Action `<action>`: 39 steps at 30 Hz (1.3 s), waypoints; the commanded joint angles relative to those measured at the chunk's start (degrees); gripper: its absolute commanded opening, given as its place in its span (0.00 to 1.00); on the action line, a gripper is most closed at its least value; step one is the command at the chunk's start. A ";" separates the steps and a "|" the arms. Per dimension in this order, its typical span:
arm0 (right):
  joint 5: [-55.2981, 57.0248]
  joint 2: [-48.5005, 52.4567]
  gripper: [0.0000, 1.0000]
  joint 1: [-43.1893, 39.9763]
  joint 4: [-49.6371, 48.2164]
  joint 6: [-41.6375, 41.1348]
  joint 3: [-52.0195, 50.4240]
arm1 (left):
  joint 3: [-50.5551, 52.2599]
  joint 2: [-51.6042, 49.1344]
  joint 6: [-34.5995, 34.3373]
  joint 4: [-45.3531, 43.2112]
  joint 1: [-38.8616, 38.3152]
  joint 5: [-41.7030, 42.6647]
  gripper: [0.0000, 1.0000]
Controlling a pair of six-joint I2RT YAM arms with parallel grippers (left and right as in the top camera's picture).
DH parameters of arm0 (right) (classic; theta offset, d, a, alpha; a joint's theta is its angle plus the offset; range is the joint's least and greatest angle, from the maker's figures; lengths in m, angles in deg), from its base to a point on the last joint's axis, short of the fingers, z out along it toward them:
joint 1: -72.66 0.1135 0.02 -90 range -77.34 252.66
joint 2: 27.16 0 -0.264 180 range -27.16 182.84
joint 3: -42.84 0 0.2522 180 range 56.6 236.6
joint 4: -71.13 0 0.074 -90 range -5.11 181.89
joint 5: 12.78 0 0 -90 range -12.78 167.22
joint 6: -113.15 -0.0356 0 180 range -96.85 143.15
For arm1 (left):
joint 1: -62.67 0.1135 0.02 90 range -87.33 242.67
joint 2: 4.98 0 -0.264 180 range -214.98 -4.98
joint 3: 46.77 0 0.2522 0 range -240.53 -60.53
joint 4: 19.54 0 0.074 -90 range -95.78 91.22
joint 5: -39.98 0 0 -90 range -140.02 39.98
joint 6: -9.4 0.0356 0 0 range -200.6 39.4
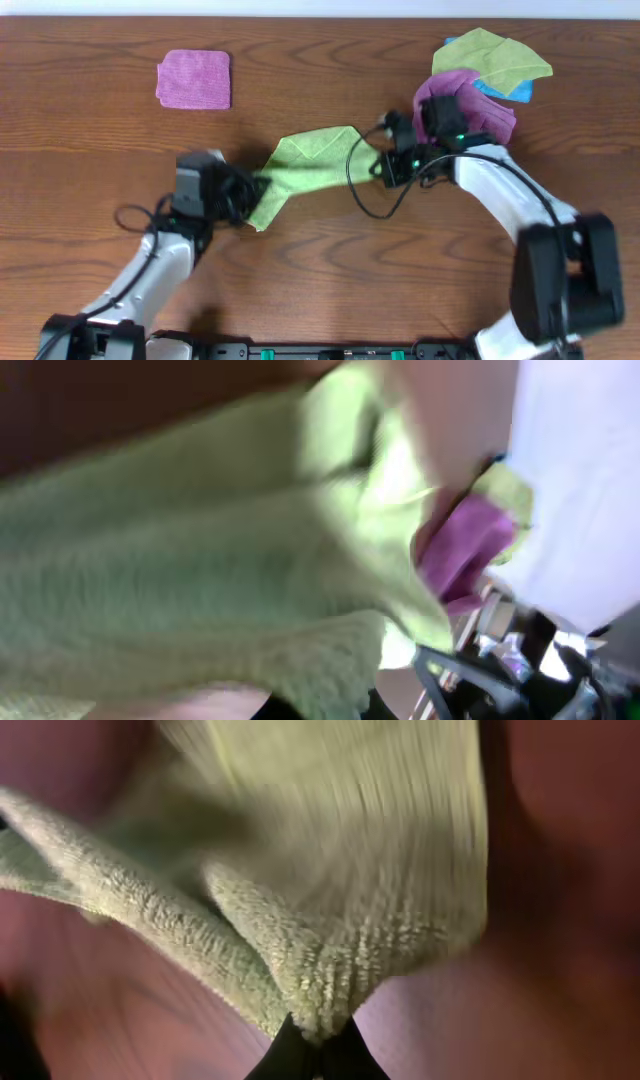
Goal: Fold the cloth
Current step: 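Lift both near corners and fold them toward the far edge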
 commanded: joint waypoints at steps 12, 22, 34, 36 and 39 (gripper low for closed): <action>9.77 -3.48 0.01 0.42 -7.48 -3.85 10.51 | -31.08 -20.06 11.89 3.91 3.52 -1.46 0.06; 13.57 3.08 0.01 0.33 -15.19 -3.10 17.40 | -47.82 -30.21 13.44 3.98 5.33 -1.31 0.06; 17.33 9.16 0.01 0.31 -12.55 0.07 29.35 | -52.70 -33.99 15.89 3.26 7.28 -1.11 0.06; 17.55 9.16 0.01 0.33 -11.23 0.52 29.35 | -53.46 -34.67 15.89 2.49 7.21 0.13 0.06; 18.64 9.16 0.01 0.31 -10.34 1.36 29.35 | -54.51 -34.86 15.91 1.01 7.26 0.52 0.06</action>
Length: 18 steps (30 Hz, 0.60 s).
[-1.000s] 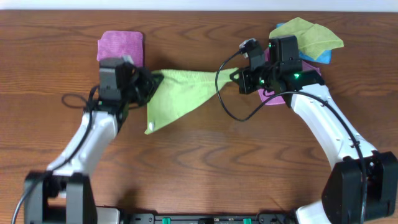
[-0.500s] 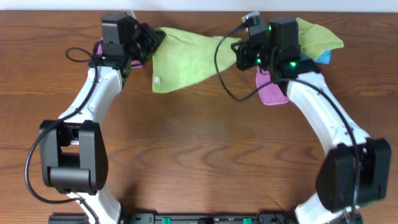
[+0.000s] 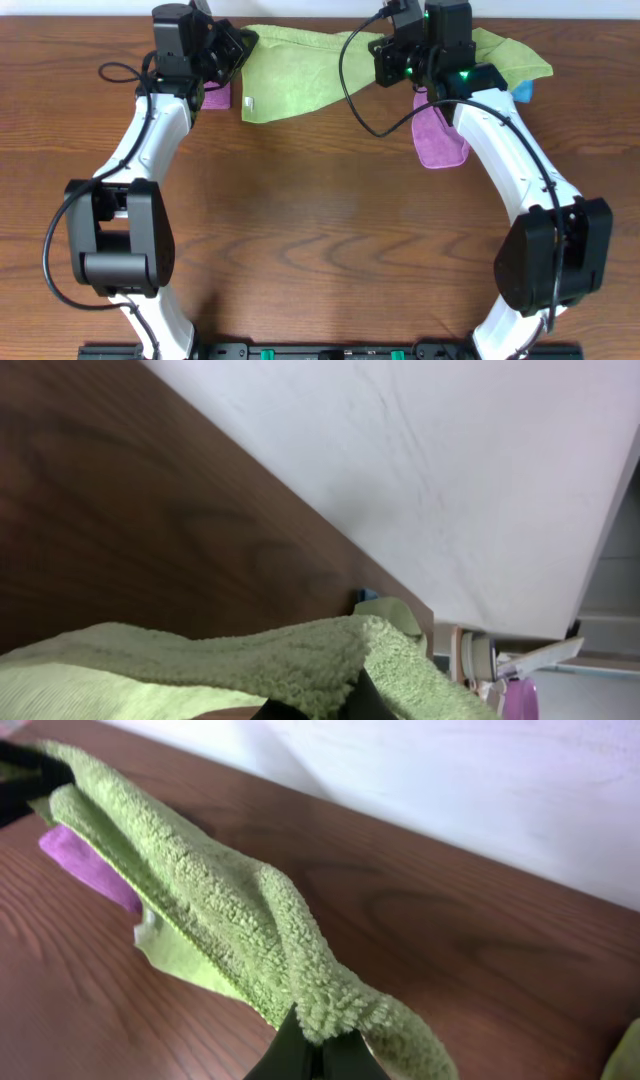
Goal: Fold the cloth
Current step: 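Lift both near corners and fold them toward the far edge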
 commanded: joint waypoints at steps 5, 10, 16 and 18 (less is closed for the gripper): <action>6.99 -0.11 0.01 -0.92 0.26 2.82 1.68 | -5.77 -0.61 1.11 -0.66 2.08 -1.84 0.06; 8.70 -0.11 0.01 -0.98 0.07 3.98 4.70 | -6.88 -0.61 1.33 -0.72 2.08 -1.86 0.06; 8.74 -0.11 0.01 -1.03 1.92 4.57 6.38 | -7.61 -0.61 1.53 -0.33 2.05 1.09 0.06; 8.74 -0.11 0.01 -1.03 3.43 4.96 6.38 | -7.61 -0.61 2.60 1.14 2.08 1.36 0.06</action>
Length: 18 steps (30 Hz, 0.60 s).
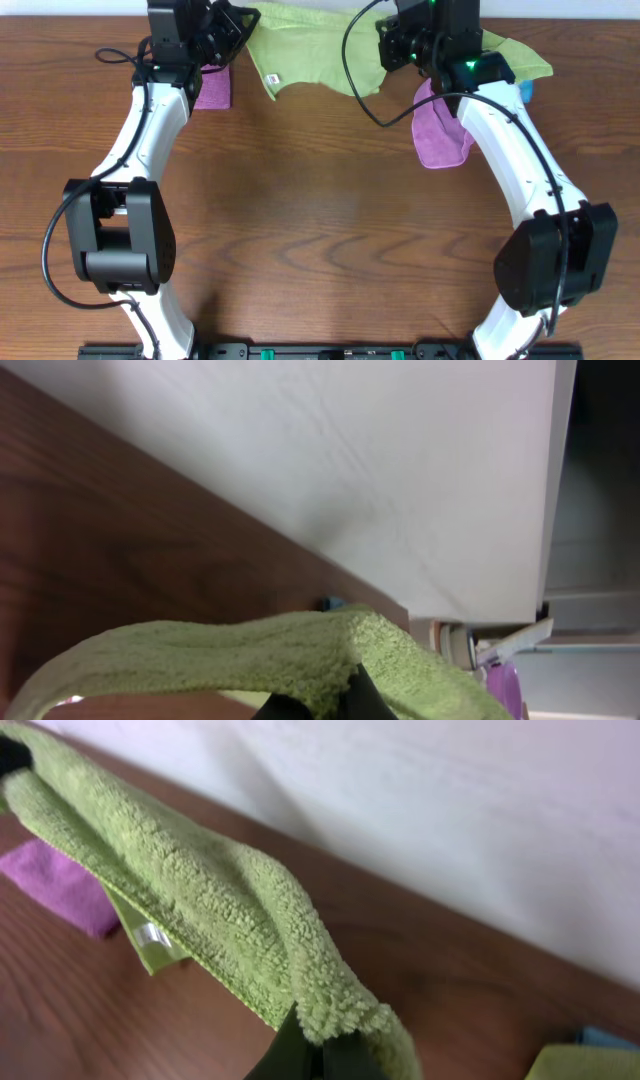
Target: Fold the cloth
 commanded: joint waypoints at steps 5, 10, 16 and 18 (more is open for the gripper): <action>5.35 -0.15 0.01 -1.03 4.61 1.86 0.90 | -1.97 0.04 6.36 6.73 2.03 0.96 0.06; 5.31 -0.17 0.01 -1.03 9.62 1.88 0.90 | -1.97 0.04 10.95 12.68 2.05 3.65 0.06; 4.26 -0.59 0.01 -0.92 16.00 2.08 0.90 | -1.97 0.48 16.68 21.53 2.05 5.97 0.06; 3.56 -0.70 0.01 -0.92 17.57 2.29 0.90 | -1.97 1.40 19.17 25.68 2.05 6.01 0.06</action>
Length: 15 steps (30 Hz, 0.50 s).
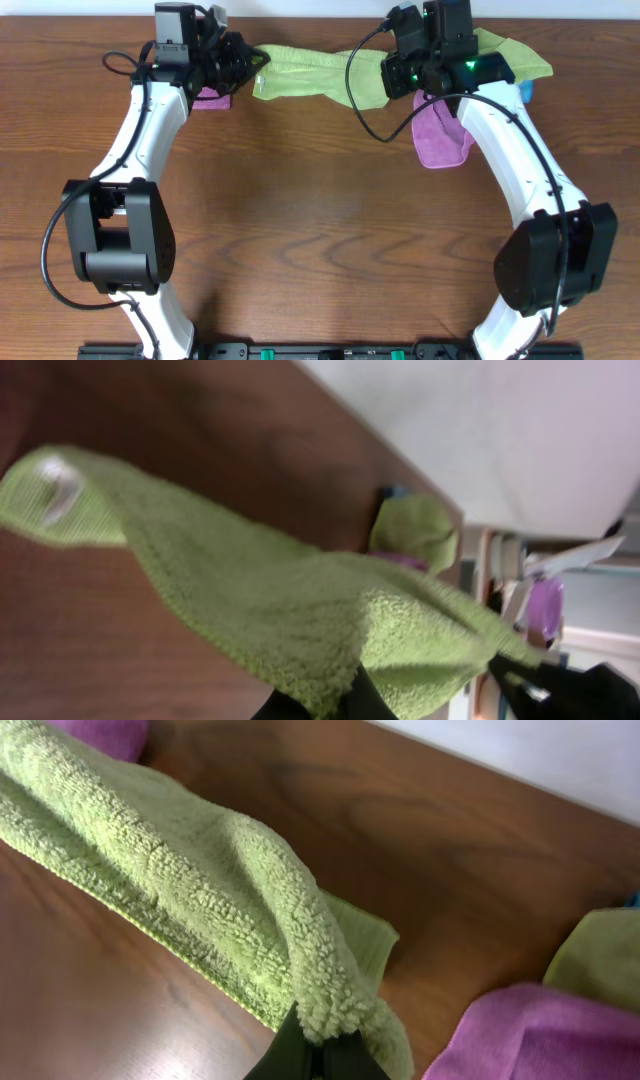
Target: Fold the cloth
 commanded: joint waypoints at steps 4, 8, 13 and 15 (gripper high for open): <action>-0.31 -0.72 0.01 -0.85 5.60 1.09 0.87 | -1.40 3.15 11.19 13.40 1.90 -2.56 0.06; -1.62 -0.72 0.01 -0.24 9.57 1.07 0.87 | -1.29 3.32 14.34 21.90 1.86 -3.02 0.06; -4.15 -0.72 0.01 -0.11 13.53 1.07 0.76 | -1.29 3.34 19.47 30.93 1.68 -3.04 0.06; -4.15 -0.72 0.02 -0.11 15.72 1.09 0.61 | -1.25 3.34 21.09 34.29 1.46 -3.26 0.06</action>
